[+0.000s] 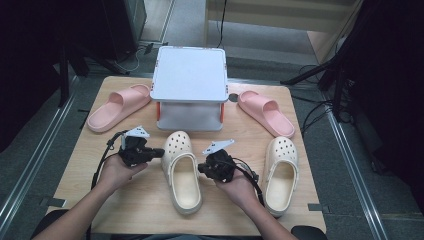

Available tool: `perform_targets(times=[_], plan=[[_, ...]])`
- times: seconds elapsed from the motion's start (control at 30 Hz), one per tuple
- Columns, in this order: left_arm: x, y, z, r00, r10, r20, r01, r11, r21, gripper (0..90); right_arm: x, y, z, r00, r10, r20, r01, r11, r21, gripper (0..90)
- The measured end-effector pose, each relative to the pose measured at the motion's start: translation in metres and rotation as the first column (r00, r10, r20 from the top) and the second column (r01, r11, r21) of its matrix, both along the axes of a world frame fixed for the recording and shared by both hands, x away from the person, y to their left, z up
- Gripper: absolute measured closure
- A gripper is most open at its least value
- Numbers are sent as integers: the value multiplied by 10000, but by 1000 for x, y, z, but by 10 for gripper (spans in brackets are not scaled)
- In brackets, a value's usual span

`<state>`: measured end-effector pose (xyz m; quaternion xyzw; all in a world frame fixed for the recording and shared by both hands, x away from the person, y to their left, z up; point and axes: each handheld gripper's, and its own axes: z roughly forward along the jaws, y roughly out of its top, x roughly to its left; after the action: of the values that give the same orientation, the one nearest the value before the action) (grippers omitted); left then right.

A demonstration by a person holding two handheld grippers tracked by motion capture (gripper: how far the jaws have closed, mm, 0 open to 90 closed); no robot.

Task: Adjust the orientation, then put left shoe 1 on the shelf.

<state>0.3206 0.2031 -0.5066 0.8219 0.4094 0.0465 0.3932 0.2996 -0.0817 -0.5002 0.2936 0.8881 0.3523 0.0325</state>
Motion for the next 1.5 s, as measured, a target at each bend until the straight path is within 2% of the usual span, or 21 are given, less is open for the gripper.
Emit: perform_targets(times=[0.27,0.4,0.5,0.57,0.77,0.83,0.87,0.93,1.0,1.13,1.5], plan=[[11,-3,0,10000,-29,-33,29,10000,26,890,-6,5,-4,10000,35,-56,-34,9999,157,882],[15,-3,1,10000,-66,-55,66,9999,95,890,-7,8,-5,10000,46,61,-47,9999,141,875],[18,-2,2,9996,-26,-266,31,9999,162,853,-7,5,-5,10000,-11,81,9,9998,181,859],[18,-1,6,9998,-22,-201,28,9996,293,838,-7,3,-3,9998,-127,129,123,9995,306,839],[17,5,29,10000,-41,36,42,9997,-234,812,-9,-11,12,9982,-497,347,454,9922,1161,746],[18,6,38,9998,-19,191,22,9999,-143,817,-11,-13,17,9970,-561,538,485,9899,1333,692],[19,7,42,9996,17,287,-15,10000,-62,818,-12,-14,19,9968,-582,544,498,9883,1444,679],[22,7,50,9998,16,193,-15,10000,-80,831,-15,-15,22,9971,-597,473,512,9853,1633,627],[25,8,58,9994,25,351,-26,10000,41,846,-17,-14,25,9971,-592,488,494,9818,1832,593],[34,10,74,9993,-70,371,71,10000,-33,855,-18,-8,26,9973,-594,436,507,9825,1791,537],[59,7,109,9974,-238,675,249,9996,-157,854,-15,5,30,9967,-582,560,483,9852,1642,483]])
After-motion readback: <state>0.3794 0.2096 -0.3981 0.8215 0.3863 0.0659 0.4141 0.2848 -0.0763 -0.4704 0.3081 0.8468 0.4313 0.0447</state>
